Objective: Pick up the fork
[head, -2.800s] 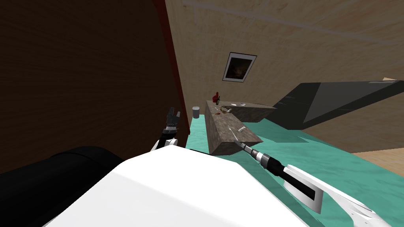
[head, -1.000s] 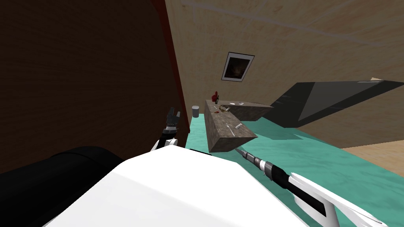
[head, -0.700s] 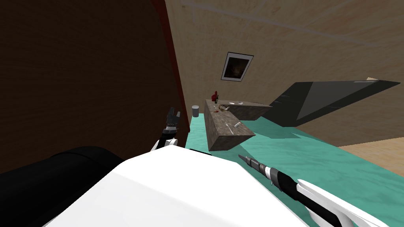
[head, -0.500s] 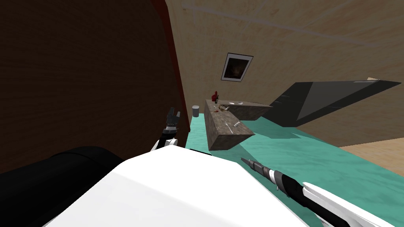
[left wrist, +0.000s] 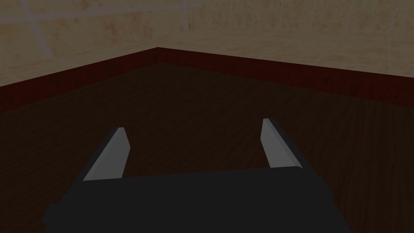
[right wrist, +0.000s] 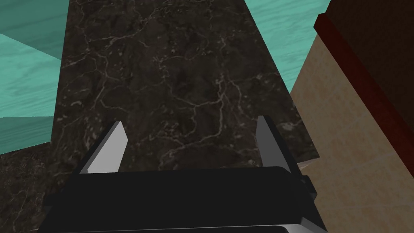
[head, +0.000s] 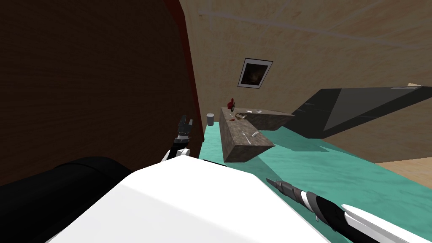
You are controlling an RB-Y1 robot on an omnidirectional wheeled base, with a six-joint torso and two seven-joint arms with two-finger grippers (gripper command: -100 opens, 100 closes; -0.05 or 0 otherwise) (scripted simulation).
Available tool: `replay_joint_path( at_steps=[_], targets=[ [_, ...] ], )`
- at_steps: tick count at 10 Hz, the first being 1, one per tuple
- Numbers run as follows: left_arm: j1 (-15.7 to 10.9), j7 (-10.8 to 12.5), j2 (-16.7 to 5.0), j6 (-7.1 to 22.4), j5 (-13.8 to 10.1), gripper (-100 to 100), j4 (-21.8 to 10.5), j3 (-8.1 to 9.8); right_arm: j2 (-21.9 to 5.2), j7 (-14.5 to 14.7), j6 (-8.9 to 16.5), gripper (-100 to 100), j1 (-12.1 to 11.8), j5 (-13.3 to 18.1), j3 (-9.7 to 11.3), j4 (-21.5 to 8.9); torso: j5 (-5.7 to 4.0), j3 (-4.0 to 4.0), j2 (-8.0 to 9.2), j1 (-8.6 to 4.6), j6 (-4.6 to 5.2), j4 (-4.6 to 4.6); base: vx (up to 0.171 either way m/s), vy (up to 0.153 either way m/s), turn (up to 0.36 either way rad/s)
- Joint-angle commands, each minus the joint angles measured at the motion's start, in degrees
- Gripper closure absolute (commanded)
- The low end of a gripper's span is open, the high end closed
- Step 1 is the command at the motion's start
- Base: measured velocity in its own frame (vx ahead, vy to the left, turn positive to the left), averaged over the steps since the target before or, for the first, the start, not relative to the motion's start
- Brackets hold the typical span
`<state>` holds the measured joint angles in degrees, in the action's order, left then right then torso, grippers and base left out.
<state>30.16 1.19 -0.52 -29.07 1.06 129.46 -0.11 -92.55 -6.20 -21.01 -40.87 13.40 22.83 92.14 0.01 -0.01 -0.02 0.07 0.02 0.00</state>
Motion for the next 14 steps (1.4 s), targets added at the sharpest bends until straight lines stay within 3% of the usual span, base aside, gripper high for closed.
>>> replay_joint_path(
  at_steps=[1, 4, 8, 14],
  targets=[
    [0.0, 0.0, 0.0, 0.0, 0.0, 0, 0.0, 0.0, -0.9, -0.9, 0.5, -100, 1.3, 0.7, 1.6, -0.3, 0.0, 0.0, 0.0, 0.0, 0.0, 0.0, 0.008, 0.008, 0.026],
    [0.0, 0.0, 0.0, 0.0, 0.0, 0, 0.0, 0.0, -5.4, -0.9, 1.3, -100, -0.3, 0.8, 2.9, -0.5, 0.0, -0.02, -0.03, 0.02, -0.01, -0.01, 0.03, 0.024, 0.072],
    [0.0, 0.0, 0.0, 0.0, 0.0, 0, 0.0, 0.0, -10.3, -1.4, 2.2, -100, -1.7, 0.4, 3.4, -0.2, 0.01, -0.27, -0.47, 0.06, -0.01, -0.11, 0.126, 0.035, 0.054],
    [0.0, 0.0, 0.0, 0.0, 0.0, 0, 0.0, 0.0, -12.3, -2.7, 4.0, -100, -2.8, -1.2, 2.4, 0.1, 0.03, -0.52, -0.87, 0.18, -0.04, -0.21, 0.207, 0.05, 0.085]
  ],
)
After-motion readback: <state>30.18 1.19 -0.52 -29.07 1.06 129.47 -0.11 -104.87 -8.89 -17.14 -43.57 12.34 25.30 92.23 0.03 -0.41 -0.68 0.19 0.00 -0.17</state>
